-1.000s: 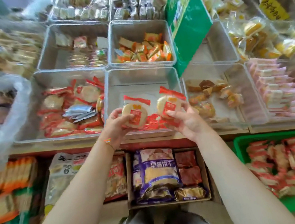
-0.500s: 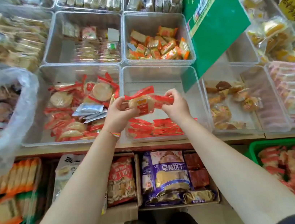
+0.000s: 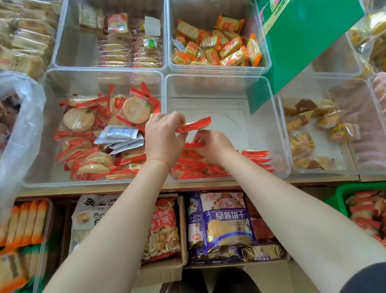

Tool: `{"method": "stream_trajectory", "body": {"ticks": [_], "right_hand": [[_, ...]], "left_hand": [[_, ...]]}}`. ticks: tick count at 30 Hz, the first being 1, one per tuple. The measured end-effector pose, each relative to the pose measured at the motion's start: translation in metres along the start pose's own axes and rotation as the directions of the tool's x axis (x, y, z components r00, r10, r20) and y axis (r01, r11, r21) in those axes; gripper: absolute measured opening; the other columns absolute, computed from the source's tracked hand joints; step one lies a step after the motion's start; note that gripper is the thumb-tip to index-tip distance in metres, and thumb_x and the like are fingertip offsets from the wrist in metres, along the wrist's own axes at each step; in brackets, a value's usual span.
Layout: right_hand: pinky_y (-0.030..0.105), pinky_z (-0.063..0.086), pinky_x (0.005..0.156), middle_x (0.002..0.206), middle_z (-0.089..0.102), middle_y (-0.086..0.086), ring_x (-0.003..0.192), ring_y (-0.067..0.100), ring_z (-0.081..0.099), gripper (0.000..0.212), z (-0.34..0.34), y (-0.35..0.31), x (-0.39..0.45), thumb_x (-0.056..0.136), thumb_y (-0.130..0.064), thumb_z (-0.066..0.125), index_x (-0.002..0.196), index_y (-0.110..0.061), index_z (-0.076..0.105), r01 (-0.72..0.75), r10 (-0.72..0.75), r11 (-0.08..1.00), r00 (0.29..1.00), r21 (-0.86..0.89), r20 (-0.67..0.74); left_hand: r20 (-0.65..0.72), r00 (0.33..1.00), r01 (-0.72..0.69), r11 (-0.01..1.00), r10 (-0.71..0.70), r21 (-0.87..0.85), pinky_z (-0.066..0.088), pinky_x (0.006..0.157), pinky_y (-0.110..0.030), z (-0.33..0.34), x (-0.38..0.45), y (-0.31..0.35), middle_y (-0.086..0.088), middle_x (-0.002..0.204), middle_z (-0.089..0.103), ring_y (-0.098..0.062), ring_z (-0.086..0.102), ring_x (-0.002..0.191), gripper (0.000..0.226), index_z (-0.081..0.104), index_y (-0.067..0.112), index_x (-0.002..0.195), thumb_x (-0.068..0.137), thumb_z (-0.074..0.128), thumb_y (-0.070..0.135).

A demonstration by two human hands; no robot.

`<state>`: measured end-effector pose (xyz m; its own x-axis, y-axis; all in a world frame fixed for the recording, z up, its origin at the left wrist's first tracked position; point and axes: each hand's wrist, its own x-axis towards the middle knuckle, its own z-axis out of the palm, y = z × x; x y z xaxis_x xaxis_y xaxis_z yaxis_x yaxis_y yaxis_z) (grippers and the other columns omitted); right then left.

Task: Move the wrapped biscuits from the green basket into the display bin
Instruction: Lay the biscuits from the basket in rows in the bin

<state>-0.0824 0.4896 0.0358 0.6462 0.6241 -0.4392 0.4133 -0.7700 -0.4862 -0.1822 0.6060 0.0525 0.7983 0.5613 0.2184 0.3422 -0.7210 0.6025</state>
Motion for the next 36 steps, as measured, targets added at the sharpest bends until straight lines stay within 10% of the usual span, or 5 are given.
{"method": "stream_trajectory", "body": {"ticks": [6, 11, 19, 23, 36], "right_hand": [[0.031, 0.056, 0.078, 0.104, 0.072, 0.001, 0.090, 0.019, 0.068, 0.022, -0.017, 0.007, 0.005, 0.088, -0.021, 0.065, 0.108, -0.022, 0.070, -0.111, 0.105, 0.994, 0.976, 0.023, 0.191], [0.033, 0.047, 0.089, 0.116, 0.056, -0.001, 0.103, 0.016, 0.054, 0.057, -0.035, 0.013, 0.002, 0.080, -0.025, 0.076, 0.130, -0.025, 0.048, -0.011, 0.028, 0.978, 0.997, 0.208, -0.078], [0.033, 0.054, 0.082, 0.112, 0.071, -0.004, 0.098, 0.021, 0.067, 0.038, -0.015, -0.006, 0.024, 0.089, -0.017, 0.055, 0.120, -0.036, 0.066, 0.028, -0.028, 0.999, 0.999, -0.028, -0.016], [0.028, 0.051, 0.075, 0.123, 0.066, -0.002, 0.095, 0.019, 0.065, 0.041, -0.003, -0.007, 0.032, 0.090, -0.032, 0.046, 0.125, -0.048, 0.060, -0.055, 0.031, 0.996, 0.950, 0.069, 0.311], [0.037, 0.042, 0.087, 0.121, 0.064, 0.006, 0.113, 0.028, 0.055, 0.035, -0.002, -0.022, 0.037, 0.100, -0.038, 0.032, 0.106, -0.029, 0.066, 0.022, -0.010, 0.999, 0.923, -0.027, 0.384]], "left_hand": [[0.140, 0.987, -0.094, 0.983, 0.072, 0.156, 0.027, 0.093, -0.039, 0.012, 0.003, -0.013, -0.002, 0.087, 0.070, -0.028, 0.058, 0.106, 0.021, 0.067, 0.016, 0.090, 0.071, 0.073, 0.009], [0.147, 0.986, -0.100, 0.979, 0.074, 0.178, 0.024, 0.093, -0.040, 0.018, 0.001, -0.015, 0.001, 0.082, 0.071, -0.028, 0.056, 0.108, 0.026, 0.068, 0.018, 0.090, 0.069, 0.070, 0.004], [0.114, 0.992, -0.075, 0.982, 0.055, 0.174, 0.030, 0.101, -0.042, 0.019, 0.001, -0.011, -0.003, 0.115, 0.065, -0.027, 0.054, 0.113, 0.068, 0.049, 0.014, 0.137, 0.071, 0.054, -0.003], [0.113, 0.992, -0.069, 0.984, 0.051, 0.165, 0.033, 0.097, -0.044, 0.018, 0.003, -0.012, -0.008, 0.113, 0.066, -0.030, 0.056, 0.111, 0.054, 0.054, 0.009, 0.133, 0.079, 0.049, 0.005], [0.126, 0.992, -0.054, 0.983, 0.032, 0.173, 0.028, 0.096, -0.040, 0.020, 0.004, -0.012, -0.004, 0.112, 0.068, -0.026, 0.055, 0.111, 0.045, 0.058, 0.013, 0.127, 0.093, 0.032, 0.024]]}}
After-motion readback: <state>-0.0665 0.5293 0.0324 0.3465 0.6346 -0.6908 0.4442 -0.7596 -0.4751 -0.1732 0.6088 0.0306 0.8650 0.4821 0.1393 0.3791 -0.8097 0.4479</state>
